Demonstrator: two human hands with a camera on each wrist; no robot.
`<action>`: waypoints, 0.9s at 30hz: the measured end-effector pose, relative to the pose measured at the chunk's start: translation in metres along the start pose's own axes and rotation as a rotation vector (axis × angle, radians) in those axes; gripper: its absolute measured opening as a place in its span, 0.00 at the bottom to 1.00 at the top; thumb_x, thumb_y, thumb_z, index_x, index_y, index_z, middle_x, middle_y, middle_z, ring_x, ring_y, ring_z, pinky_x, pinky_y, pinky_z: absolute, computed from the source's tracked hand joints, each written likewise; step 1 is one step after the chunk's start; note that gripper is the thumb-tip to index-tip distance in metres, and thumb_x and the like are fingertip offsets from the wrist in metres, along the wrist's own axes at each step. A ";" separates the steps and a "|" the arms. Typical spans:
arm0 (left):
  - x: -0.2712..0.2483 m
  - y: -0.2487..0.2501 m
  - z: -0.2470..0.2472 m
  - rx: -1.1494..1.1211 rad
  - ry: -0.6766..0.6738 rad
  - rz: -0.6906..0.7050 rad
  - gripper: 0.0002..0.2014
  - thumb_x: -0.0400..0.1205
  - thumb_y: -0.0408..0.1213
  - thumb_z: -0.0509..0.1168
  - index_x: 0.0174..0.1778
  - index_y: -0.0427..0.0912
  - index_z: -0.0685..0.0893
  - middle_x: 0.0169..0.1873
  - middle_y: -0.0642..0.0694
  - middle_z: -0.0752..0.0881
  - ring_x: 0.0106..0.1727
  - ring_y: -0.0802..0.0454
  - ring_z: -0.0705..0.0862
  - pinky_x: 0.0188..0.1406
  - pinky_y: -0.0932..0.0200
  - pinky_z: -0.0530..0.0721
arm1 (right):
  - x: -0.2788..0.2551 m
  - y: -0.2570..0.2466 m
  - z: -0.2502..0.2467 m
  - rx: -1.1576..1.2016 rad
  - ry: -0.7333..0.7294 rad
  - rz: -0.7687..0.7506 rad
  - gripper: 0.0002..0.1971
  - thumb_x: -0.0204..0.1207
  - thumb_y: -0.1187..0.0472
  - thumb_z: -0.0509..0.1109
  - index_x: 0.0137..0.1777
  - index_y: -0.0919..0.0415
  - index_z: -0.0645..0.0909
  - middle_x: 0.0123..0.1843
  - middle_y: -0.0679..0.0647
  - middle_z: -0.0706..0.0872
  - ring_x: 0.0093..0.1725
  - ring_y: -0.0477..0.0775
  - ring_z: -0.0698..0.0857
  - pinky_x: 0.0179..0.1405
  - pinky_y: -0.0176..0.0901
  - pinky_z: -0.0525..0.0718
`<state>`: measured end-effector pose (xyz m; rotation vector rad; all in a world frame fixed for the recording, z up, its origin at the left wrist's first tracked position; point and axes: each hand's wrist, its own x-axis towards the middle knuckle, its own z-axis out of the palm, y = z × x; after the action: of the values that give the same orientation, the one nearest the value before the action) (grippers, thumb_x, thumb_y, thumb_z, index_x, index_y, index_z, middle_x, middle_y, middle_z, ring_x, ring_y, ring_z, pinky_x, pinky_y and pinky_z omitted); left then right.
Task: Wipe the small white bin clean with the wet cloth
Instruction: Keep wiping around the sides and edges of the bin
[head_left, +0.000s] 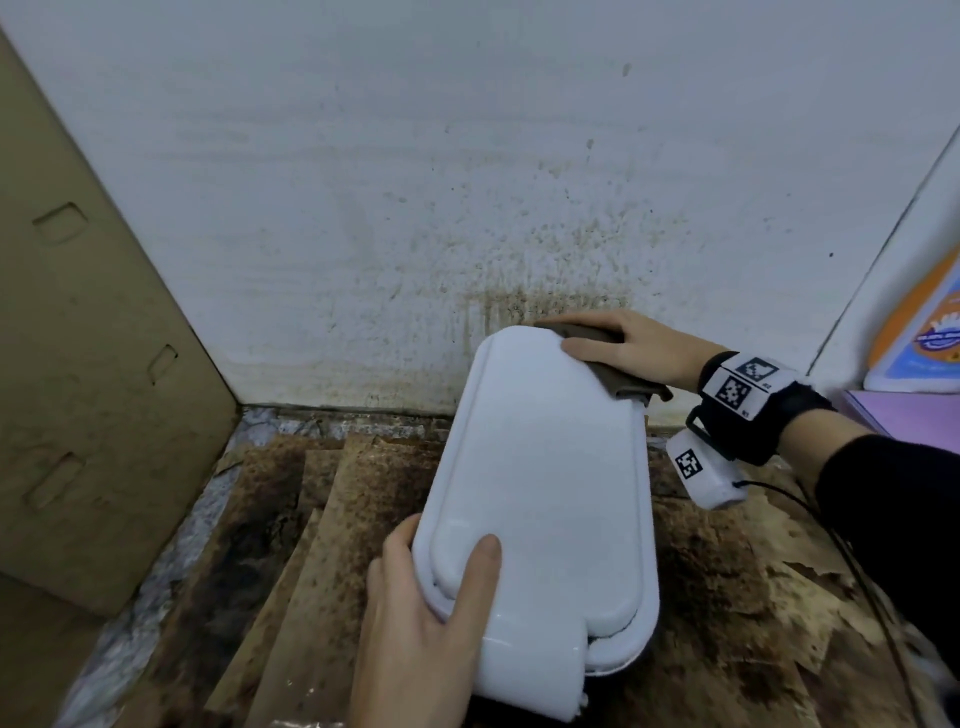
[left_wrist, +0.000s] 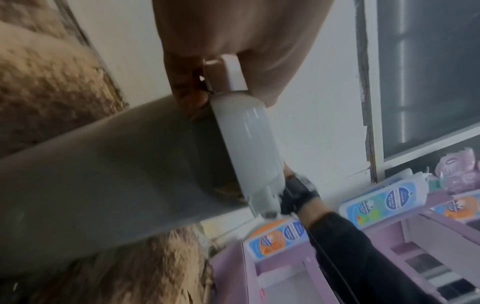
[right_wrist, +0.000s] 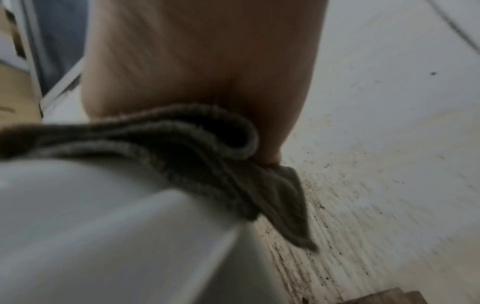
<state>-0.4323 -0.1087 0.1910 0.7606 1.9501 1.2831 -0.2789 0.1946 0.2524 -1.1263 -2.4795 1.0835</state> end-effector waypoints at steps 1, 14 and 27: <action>0.004 0.002 -0.006 0.007 -0.023 0.022 0.43 0.57 0.85 0.65 0.66 0.70 0.77 0.62 0.57 0.85 0.59 0.58 0.88 0.61 0.43 0.88 | -0.007 0.000 -0.002 0.023 0.011 0.009 0.21 0.88 0.41 0.65 0.80 0.33 0.77 0.76 0.38 0.83 0.71 0.44 0.84 0.74 0.50 0.82; 0.090 0.031 -0.065 0.192 -0.259 0.323 0.31 0.75 0.75 0.62 0.72 0.65 0.82 0.64 0.61 0.89 0.62 0.61 0.89 0.59 0.43 0.89 | -0.121 -0.010 0.039 0.109 0.529 0.232 0.29 0.87 0.38 0.64 0.85 0.43 0.72 0.81 0.45 0.81 0.76 0.52 0.80 0.66 0.43 0.73; 0.098 0.010 -0.063 0.238 -0.008 0.303 0.23 0.88 0.66 0.54 0.46 0.52 0.83 0.41 0.49 0.85 0.42 0.48 0.83 0.38 0.48 0.77 | -0.111 0.013 0.065 0.283 0.508 0.194 0.25 0.89 0.40 0.63 0.85 0.39 0.72 0.84 0.41 0.77 0.81 0.49 0.76 0.71 0.44 0.73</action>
<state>-0.5400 -0.0640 0.1973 1.2165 2.0611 1.2247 -0.2254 0.0857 0.2088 -1.3664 -1.8011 1.0001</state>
